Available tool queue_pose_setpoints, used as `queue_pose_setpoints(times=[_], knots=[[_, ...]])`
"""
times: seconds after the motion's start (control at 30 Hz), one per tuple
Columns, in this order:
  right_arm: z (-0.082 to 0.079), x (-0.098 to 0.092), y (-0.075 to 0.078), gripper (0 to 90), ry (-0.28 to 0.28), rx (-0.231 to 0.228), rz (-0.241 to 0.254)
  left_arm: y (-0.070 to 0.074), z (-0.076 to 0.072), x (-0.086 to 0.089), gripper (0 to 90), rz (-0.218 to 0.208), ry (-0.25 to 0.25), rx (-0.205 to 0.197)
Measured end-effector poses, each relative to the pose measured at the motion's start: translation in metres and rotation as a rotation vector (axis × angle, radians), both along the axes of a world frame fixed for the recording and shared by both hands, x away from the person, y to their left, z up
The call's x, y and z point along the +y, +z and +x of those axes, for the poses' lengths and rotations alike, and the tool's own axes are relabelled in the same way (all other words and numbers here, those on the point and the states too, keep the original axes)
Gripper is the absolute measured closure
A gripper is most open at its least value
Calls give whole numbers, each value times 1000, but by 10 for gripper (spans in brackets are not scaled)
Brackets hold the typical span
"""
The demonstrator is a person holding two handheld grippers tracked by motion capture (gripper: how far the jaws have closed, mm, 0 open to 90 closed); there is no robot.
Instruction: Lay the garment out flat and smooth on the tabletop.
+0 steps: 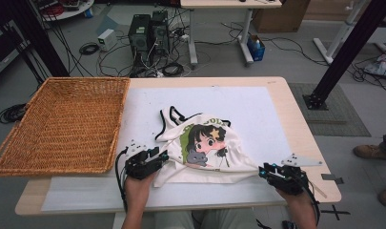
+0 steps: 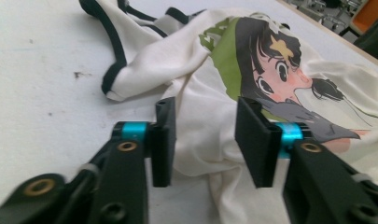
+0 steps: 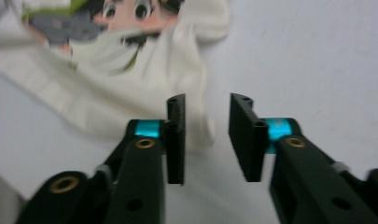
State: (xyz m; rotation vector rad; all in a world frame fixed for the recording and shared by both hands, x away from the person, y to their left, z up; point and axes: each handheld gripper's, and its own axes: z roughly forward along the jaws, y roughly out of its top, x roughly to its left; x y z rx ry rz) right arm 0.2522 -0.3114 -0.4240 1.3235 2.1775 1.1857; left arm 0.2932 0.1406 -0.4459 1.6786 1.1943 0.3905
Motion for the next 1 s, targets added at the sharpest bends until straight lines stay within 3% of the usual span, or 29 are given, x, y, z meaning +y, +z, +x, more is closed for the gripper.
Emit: queue_pose_setpoints(times=[0.07,0.13,0.2,0.3,0.33,0.4,0.43,0.53,0.57,0.6,0.67,0.77,0.87,1.0], knots=[[9,-1,5,595,-36,-18,42,-3,5,-4,505,19,-11,35],[21,5,9,546,-44,-29,38,-6,12,-7,469,21,-32,87],[36,15,10,517,-19,-24,24,-8,18,-10,468,39,-50,139],[59,35,7,509,22,10,-19,-6,23,-16,484,83,-66,144],[67,41,4,509,34,25,-30,-5,25,-19,517,116,-76,144],[79,52,-1,520,54,57,-67,-3,26,-23,667,157,-106,147],[84,57,-5,583,63,78,-89,-3,27,-25,770,167,-115,151],[94,65,-16,806,107,136,-161,-2,30,-25,823,164,-115,146],[94,64,-17,868,115,113,-158,-3,30,-24,826,157,-110,138],[96,63,-17,870,113,119,-150,-3,32,-22,829,145,-106,133],[98,61,-16,875,85,81,-165,-3,36,-17,830,111,-83,120],[110,56,-13,875,18,25,-150,-1,46,-11,832,69,-37,92],[123,58,-9,874,-53,-29,-153,5,58,-8,833,64,17,42],[141,69,-5,874,-106,-71,-188,8,73,-12,832,126,44,-8]])
